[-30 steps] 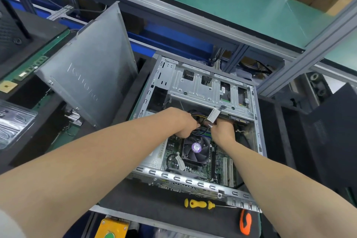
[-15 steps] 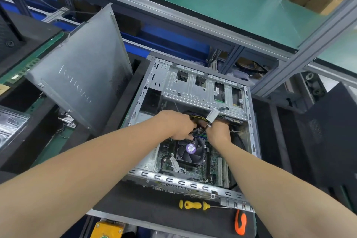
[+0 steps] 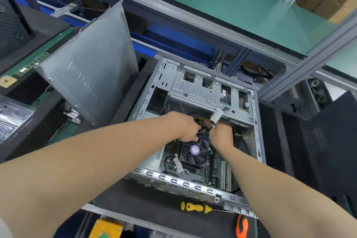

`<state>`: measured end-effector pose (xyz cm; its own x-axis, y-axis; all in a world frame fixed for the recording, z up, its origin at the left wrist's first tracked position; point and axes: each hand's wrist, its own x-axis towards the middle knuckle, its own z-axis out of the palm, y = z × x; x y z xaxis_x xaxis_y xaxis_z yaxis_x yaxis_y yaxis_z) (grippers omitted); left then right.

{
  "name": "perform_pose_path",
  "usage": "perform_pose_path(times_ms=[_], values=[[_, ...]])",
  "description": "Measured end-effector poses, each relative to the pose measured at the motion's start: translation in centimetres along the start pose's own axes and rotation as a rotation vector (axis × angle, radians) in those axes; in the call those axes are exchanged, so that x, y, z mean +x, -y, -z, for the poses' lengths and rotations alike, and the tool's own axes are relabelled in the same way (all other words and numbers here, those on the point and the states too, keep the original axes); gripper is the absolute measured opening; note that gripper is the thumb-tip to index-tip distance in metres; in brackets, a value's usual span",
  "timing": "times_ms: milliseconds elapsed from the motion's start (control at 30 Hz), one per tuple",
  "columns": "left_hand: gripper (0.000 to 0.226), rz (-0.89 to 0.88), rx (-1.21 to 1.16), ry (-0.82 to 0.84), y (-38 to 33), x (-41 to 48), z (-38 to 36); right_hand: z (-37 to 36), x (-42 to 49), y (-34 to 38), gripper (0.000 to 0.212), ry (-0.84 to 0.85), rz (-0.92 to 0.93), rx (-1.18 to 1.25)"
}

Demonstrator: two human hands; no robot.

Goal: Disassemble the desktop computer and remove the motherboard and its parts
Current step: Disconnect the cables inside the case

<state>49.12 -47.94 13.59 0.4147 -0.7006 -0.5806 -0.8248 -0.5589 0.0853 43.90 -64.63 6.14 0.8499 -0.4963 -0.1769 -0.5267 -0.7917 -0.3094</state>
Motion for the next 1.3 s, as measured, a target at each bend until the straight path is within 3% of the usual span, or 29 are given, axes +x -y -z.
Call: perform_pose_path(times_ms=[433,667,867,1167,1300], values=[[0.065,0.011,0.01,0.03,0.1,1.1,-0.3,0.1,-0.1,0.5,0.019,-0.02,-0.003,-0.008],[0.064,0.005,0.012,0.033,0.1,1.1,-0.3,0.1,-0.3,0.4,0.034,-0.033,-0.001,-0.07],[0.064,0.014,-0.008,0.038,0.2,0.8,-0.2,0.2,-0.3,0.7,0.023,-0.018,0.028,-0.169],[0.065,0.011,-0.027,0.051,0.2,0.7,-0.1,0.3,-0.7,1.1,0.02,-0.055,-0.001,-0.069],[0.065,0.004,-0.031,0.042,0.3,0.9,-0.2,0.4,-0.5,1.1,0.028,0.019,-0.028,-0.087]])
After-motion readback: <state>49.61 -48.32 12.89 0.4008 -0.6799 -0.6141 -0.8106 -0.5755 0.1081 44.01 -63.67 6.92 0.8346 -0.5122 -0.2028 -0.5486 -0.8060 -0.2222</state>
